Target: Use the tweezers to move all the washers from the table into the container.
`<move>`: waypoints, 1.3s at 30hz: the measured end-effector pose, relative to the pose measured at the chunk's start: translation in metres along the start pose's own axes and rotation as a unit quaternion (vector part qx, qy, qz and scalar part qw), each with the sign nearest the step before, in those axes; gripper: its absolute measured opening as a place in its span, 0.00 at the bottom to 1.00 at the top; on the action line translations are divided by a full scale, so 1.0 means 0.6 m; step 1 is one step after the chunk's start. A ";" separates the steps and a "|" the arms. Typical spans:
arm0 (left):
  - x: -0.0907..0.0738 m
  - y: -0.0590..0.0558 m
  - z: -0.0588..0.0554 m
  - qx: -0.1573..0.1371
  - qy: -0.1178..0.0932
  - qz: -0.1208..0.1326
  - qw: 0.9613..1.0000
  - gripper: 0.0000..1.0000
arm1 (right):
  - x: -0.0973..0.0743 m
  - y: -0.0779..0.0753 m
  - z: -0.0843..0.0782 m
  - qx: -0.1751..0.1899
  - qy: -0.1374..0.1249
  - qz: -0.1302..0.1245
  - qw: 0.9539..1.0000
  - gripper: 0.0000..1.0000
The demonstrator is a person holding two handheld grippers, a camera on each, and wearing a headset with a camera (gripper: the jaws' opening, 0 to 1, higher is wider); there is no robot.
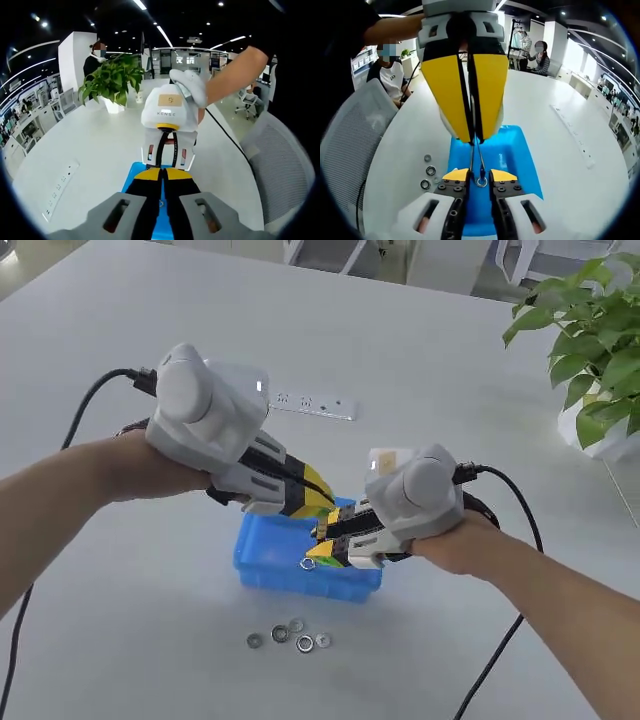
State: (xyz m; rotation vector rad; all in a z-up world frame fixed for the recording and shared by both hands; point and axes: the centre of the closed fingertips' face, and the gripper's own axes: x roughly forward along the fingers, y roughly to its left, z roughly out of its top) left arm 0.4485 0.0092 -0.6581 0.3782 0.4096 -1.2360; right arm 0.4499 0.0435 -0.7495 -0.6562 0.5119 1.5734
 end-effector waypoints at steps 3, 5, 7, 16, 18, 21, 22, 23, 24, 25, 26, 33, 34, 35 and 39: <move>-0.003 -0.006 0.006 0.004 -0.001 -0.003 1.000 0.05 | -0.008 0.003 0.004 0.005 -0.004 -0.002 1.000 0.19; -0.006 -0.010 0.010 0.006 -0.001 -0.005 1.000 0.05 | -0.015 0.005 0.007 0.005 -0.007 -0.007 1.000 0.19; -0.008 -0.013 0.014 0.007 -0.001 -0.007 1.000 0.05 | -0.022 0.006 0.009 0.005 -0.009 -0.012 1.000 0.20; -0.021 -0.034 0.033 0.019 -0.003 -0.017 1.000 0.05 | -0.063 0.025 0.017 0.017 -0.023 -0.031 0.999 0.26; -0.023 -0.039 0.035 0.023 -0.003 -0.020 1.000 0.05 | -0.071 0.030 0.014 0.017 -0.021 -0.034 0.999 0.27; -0.025 -0.050 0.036 0.025 -0.001 -0.027 0.999 0.05 | -0.081 0.041 0.010 0.024 -0.022 -0.038 0.999 0.28; -0.025 -0.053 0.036 0.027 0.000 -0.029 0.999 0.05 | -0.083 0.043 0.008 0.025 -0.021 -0.038 0.999 0.29; -0.025 -0.057 0.035 0.029 0.000 -0.031 0.999 0.05 | -0.087 0.047 0.006 0.029 -0.021 -0.039 0.999 0.29; -0.025 -0.060 0.035 0.029 0.000 -0.032 0.999 0.05 | -0.088 0.050 0.005 0.028 -0.021 -0.040 0.999 0.29; -0.025 -0.062 0.035 0.029 0.000 -0.033 0.999 0.05 | -0.091 0.052 0.003 0.028 -0.019 -0.042 0.999 0.30; -0.026 -0.066 0.035 0.029 -0.001 -0.034 0.999 0.05 | -0.094 0.057 0.001 0.030 -0.019 -0.043 0.998 0.30; -0.021 -0.084 0.032 0.035 -0.002 -0.043 0.998 0.05 | -0.109 0.075 -0.007 0.036 -0.021 -0.050 0.998 0.35; -0.019 -0.087 0.031 0.036 -0.001 -0.045 0.998 0.05 | -0.111 0.078 -0.009 0.035 -0.022 -0.051 0.998 0.36; -0.018 -0.089 0.030 0.037 -0.001 -0.046 0.998 0.05 | -0.113 0.081 -0.011 0.037 -0.022 -0.051 0.998 0.36; -0.013 -0.099 0.024 0.038 -0.003 -0.049 0.998 0.05 | -0.120 0.094 -0.025 0.043 -0.020 -0.055 0.997 0.40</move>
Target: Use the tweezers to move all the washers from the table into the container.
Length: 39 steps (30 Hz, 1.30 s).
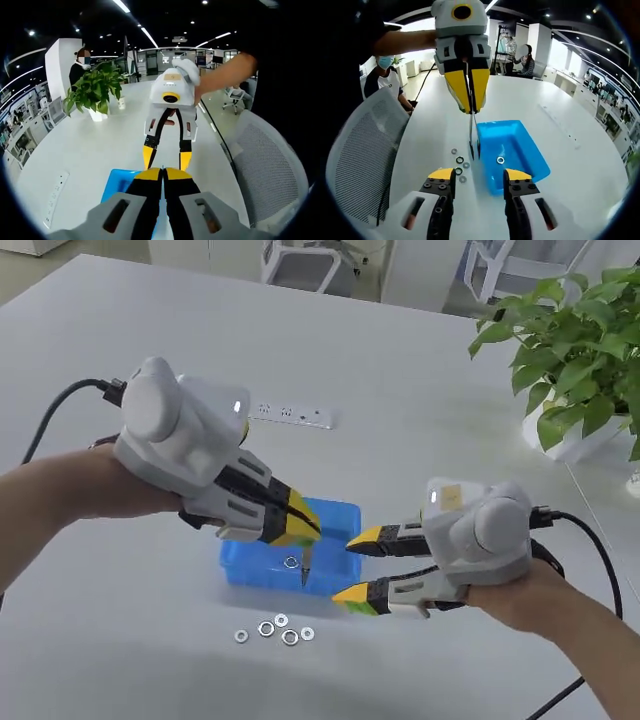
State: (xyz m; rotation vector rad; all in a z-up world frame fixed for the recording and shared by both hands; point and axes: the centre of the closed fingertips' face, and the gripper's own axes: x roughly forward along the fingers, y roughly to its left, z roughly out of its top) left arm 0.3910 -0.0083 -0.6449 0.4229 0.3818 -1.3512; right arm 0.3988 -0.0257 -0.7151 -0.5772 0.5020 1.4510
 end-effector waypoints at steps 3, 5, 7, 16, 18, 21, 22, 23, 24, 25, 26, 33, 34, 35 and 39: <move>0.005 -0.007 -0.005 0.002 0.002 -0.003 1.000 0.05 | -0.006 0.009 -0.010 0.002 0.001 -0.002 1.000 0.41; 0.009 -0.011 -0.009 0.002 0.002 -0.005 1.000 0.04 | -0.010 0.014 -0.017 0.005 0.001 -0.003 1.000 0.41; 0.012 -0.015 -0.012 0.002 0.001 -0.007 1.000 0.04 | -0.013 0.019 -0.023 0.005 0.001 -0.006 1.000 0.42; 0.026 -0.032 -0.027 0.002 0.004 -0.016 1.000 0.04 | -0.020 0.031 -0.040 0.013 -0.006 -0.020 1.000 0.47; 0.027 -0.035 -0.030 0.002 0.004 -0.017 1.000 0.04 | -0.021 0.033 -0.043 0.015 -0.007 -0.021 1.000 0.47; 0.026 -0.039 -0.035 0.000 0.005 -0.017 1.000 0.04 | -0.022 0.036 -0.049 0.016 -0.005 -0.023 1.000 0.48; 0.025 -0.041 -0.037 -0.001 0.004 -0.017 1.000 0.04 | -0.021 0.037 -0.051 0.017 -0.004 -0.023 1.000 0.49; 0.025 -0.042 -0.039 -0.001 0.004 -0.016 1.000 0.04 | -0.021 0.038 -0.052 0.016 -0.004 -0.024 1.000 0.49; 0.025 -0.043 -0.041 -0.002 0.005 -0.017 1.000 0.04 | -0.021 0.039 -0.053 0.017 -0.003 -0.024 1.000 0.49; 0.025 -0.044 -0.043 -0.002 0.006 -0.017 1.000 0.04 | -0.021 0.039 -0.054 0.019 -0.003 -0.024 1.000 0.49; 0.025 -0.046 -0.045 -0.003 0.007 -0.017 1.000 0.04 | -0.020 0.040 -0.055 0.019 -0.002 -0.024 1.000 0.50; 0.030 -0.053 -0.054 -0.008 0.009 -0.019 1.000 0.04 | -0.015 0.045 -0.061 0.024 0.000 -0.022 0.999 0.49; 0.031 -0.055 -0.056 -0.008 0.010 -0.020 1.000 0.04 | -0.015 0.046 -0.061 0.025 0.001 -0.022 0.999 0.49; 0.032 -0.056 -0.058 -0.009 0.011 -0.020 1.000 0.04 | -0.015 0.047 -0.060 0.025 0.001 -0.022 0.999 0.49; 0.036 -0.060 -0.063 -0.012 0.011 -0.021 1.000 0.04 | -0.015 0.049 -0.063 0.028 0.002 -0.021 0.999 0.49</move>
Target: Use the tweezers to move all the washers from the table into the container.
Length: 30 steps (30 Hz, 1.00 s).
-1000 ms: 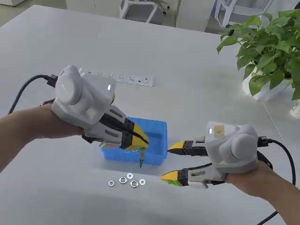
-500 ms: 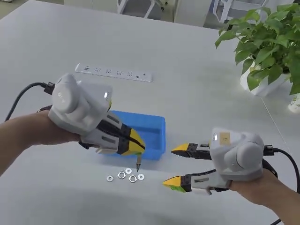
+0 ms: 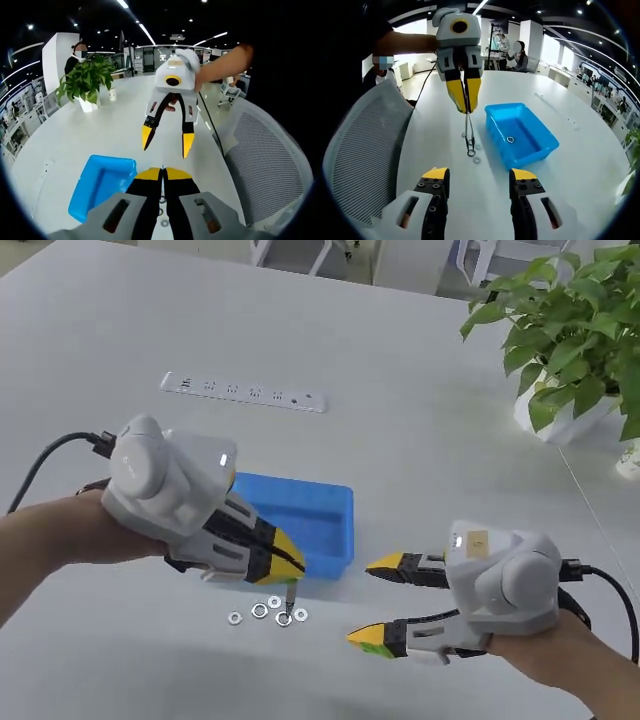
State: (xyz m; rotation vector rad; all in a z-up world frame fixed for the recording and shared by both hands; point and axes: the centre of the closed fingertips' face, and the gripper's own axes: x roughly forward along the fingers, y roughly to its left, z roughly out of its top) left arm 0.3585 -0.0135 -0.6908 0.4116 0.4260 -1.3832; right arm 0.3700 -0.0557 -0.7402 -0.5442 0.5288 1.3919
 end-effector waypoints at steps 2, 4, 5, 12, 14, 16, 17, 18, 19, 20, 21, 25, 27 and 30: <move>0.002 -0.002 -0.004 0.000 0.002 0.000 1.000 0.04 | 0.000 0.001 -0.001 0.001 0.000 0.001 1.000 0.49; 0.003 -0.004 -0.006 0.000 0.003 -0.001 1.000 0.04 | -0.001 0.002 -0.001 0.002 0.000 0.000 1.000 0.49; 0.004 -0.005 -0.008 0.001 0.004 -0.001 1.000 0.04 | -0.001 0.002 -0.002 0.002 0.001 0.000 1.000 0.49; 0.007 -0.005 -0.014 0.006 0.001 0.002 1.000 0.04 | 0.001 0.006 -0.001 0.004 0.000 0.002 1.000 0.49; 0.008 -0.004 -0.014 0.010 0.003 0.005 1.000 0.04 | 0.002 0.008 -0.002 0.005 0.000 0.004 1.000 0.49; 0.008 -0.004 -0.014 0.010 0.003 0.004 1.000 0.04 | 0.003 0.009 -0.002 0.004 0.001 0.005 1.000 0.49; 0.008 -0.005 -0.014 0.009 0.003 0.003 1.000 0.04 | 0.004 0.010 -0.002 0.004 0.001 0.006 1.000 0.49; 0.008 -0.006 -0.014 0.007 0.002 0.000 1.000 0.04 | 0.005 0.010 -0.002 0.004 0.000 0.007 1.000 0.49; 0.008 -0.007 -0.015 0.006 0.002 0.000 1.000 0.04 | 0.005 0.011 -0.001 0.004 0.000 0.008 1.000 0.49; 0.008 -0.006 -0.015 0.005 0.002 0.000 1.000 0.04 | 0.006 0.012 0.001 0.003 0.000 0.008 1.000 0.48; 0.007 -0.006 -0.016 0.004 0.002 -0.001 1.000 0.04 | 0.008 0.012 0.001 0.004 -0.001 0.009 1.000 0.48; 0.007 -0.005 -0.016 0.005 0.004 -0.002 1.000 0.04 | 0.019 0.015 0.007 0.002 -0.005 0.016 1.000 0.47; 0.007 -0.006 -0.016 0.005 0.004 -0.004 1.000 0.04 | 0.026 0.017 0.010 0.000 -0.006 0.020 1.000 0.46; 0.008 -0.008 -0.015 0.005 0.004 -0.005 1.000 0.04 | 0.039 0.021 0.014 -0.002 -0.009 0.029 1.000 0.44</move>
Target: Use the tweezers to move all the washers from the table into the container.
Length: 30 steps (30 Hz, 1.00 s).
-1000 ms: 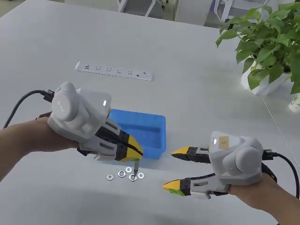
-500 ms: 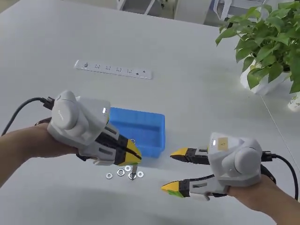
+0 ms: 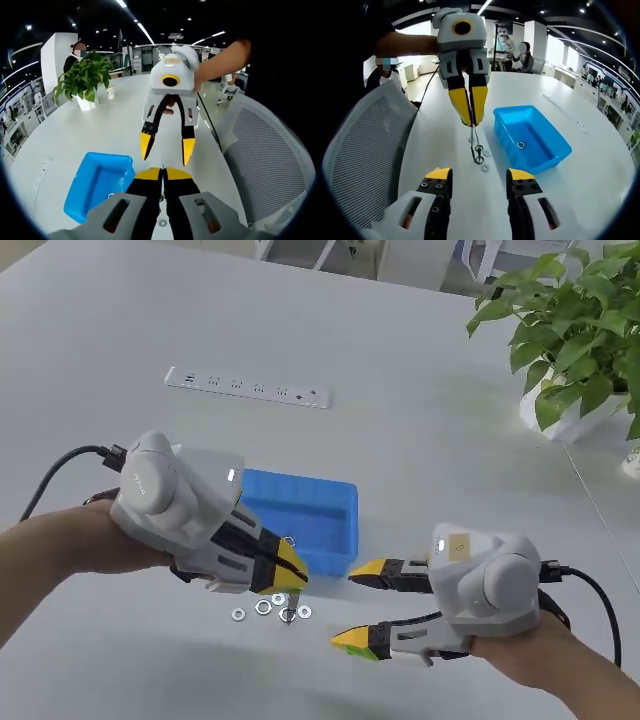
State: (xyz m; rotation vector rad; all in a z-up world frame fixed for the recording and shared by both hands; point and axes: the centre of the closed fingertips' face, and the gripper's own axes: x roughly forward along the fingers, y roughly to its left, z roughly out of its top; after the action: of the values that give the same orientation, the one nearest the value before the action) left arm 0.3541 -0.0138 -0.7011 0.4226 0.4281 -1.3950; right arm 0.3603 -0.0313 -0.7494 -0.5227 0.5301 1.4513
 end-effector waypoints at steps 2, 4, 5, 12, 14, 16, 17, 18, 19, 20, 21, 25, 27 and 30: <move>0.000 -0.001 0.001 0.000 0.000 -0.001 1.000 0.04 | 0.009 0.004 0.004 -0.006 0.001 0.005 1.000 0.42; 0.000 0.000 0.001 -0.002 0.001 -0.001 1.000 0.04 | 0.017 0.004 0.003 -0.011 0.004 0.008 1.000 0.39; 0.000 0.000 0.001 -0.002 0.001 -0.001 1.000 0.04 | 0.020 0.005 0.003 -0.015 0.008 0.009 1.000 0.37; -0.001 -0.002 0.001 -0.005 0.003 -0.004 1.000 0.04 | 0.045 0.009 0.009 -0.028 0.009 0.022 0.999 0.30; -0.002 -0.002 0.001 -0.004 0.003 -0.004 1.000 0.04 | 0.051 0.008 0.011 -0.032 0.011 0.024 0.999 0.28; -0.002 -0.002 0.000 -0.005 0.003 -0.004 1.000 0.04 | 0.056 0.008 0.012 -0.034 0.012 0.026 0.999 0.27; -0.002 -0.002 0.001 -0.006 0.003 -0.004 1.000 0.04 | 0.059 0.008 0.012 -0.036 0.013 0.028 0.999 0.26; -0.003 -0.002 0.000 -0.006 0.002 -0.004 1.000 0.04 | 0.063 0.007 0.013 -0.039 0.015 0.029 0.999 0.26; -0.003 -0.002 0.000 -0.006 0.002 -0.004 1.000 0.04 | 0.065 0.007 0.013 -0.040 0.016 0.029 0.999 0.25; -0.003 -0.002 0.000 -0.006 0.002 -0.004 1.000 0.04 | 0.068 0.007 0.013 -0.042 0.016 0.030 0.999 0.24; -0.003 -0.001 0.000 -0.007 0.002 -0.003 1.000 0.04 | 0.071 0.007 0.015 -0.042 0.015 0.031 0.999 0.23; -0.002 0.002 0.000 -0.007 0.004 -0.003 1.000 0.04 | 0.082 0.008 0.017 -0.045 0.018 0.034 0.998 0.19; -0.002 0.002 0.000 -0.007 0.004 -0.002 1.000 0.04 | 0.086 0.008 0.018 -0.046 0.019 0.034 0.998 0.17; -0.001 0.000 0.003 -0.008 0.003 -0.003 1.000 0.04 | 0.087 0.007 0.020 -0.045 0.019 0.034 0.998 0.16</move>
State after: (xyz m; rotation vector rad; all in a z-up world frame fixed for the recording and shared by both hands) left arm 0.3541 -0.0141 -0.6996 0.4124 0.4445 -1.3956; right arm 0.3589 0.0173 -0.7728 -0.6098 0.5191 1.5389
